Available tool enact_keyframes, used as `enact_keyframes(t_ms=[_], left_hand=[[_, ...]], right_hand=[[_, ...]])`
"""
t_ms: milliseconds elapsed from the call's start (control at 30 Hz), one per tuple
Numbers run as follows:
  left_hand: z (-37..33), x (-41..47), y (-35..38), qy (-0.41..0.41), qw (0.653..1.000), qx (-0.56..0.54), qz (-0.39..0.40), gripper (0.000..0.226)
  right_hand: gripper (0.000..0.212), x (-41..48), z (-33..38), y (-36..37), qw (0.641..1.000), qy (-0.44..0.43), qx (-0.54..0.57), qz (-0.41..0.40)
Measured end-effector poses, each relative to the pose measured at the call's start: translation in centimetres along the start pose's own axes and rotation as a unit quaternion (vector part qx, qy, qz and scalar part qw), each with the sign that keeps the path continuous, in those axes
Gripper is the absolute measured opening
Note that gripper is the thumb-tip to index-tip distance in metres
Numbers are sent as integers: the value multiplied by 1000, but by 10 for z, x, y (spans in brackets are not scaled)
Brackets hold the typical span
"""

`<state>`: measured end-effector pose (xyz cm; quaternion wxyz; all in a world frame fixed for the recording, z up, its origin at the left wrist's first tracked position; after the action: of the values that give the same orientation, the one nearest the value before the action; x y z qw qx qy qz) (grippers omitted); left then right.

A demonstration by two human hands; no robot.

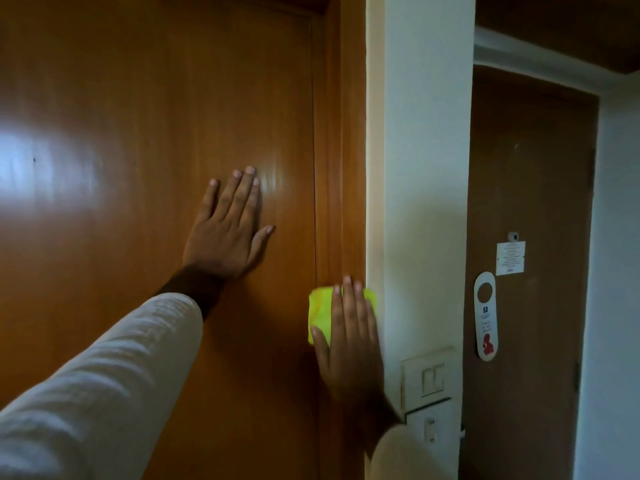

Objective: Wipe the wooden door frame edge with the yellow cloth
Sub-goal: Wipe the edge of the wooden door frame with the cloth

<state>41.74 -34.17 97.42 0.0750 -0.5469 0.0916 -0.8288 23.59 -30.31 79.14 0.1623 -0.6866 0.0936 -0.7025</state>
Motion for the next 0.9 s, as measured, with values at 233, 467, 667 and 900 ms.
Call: enact_keyframes(t_ms=[233, 467, 667, 900], left_hand=[[0, 1, -1, -3, 1000, -6, 9, 81], [-1, 0, -2, -2, 1000, -4, -1, 81], [0, 0, -3, -6, 1000, -1, -4, 80], [0, -1, -3, -7, 1000, -6, -3, 81]], right_hand=[[73, -20, 1, 8, 1000, -12, -5, -6], [75, 111, 9, -43, 999, -24, 7, -32], [77, 259, 17, -102, 994, -44, 10, -97], [78, 281, 20, -109, 995, -22, -5, -99]])
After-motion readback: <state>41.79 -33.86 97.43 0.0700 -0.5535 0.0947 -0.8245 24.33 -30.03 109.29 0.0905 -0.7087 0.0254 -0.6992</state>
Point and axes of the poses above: each hand's wrist, its own x-axis towards the middle knuckle, its own y-axis out of the palm, z = x × y, the point moved 10 cm from there along x, towards the middle knuckle, and after that the axes turned 1 degree about -x, right-handed, at the moved point
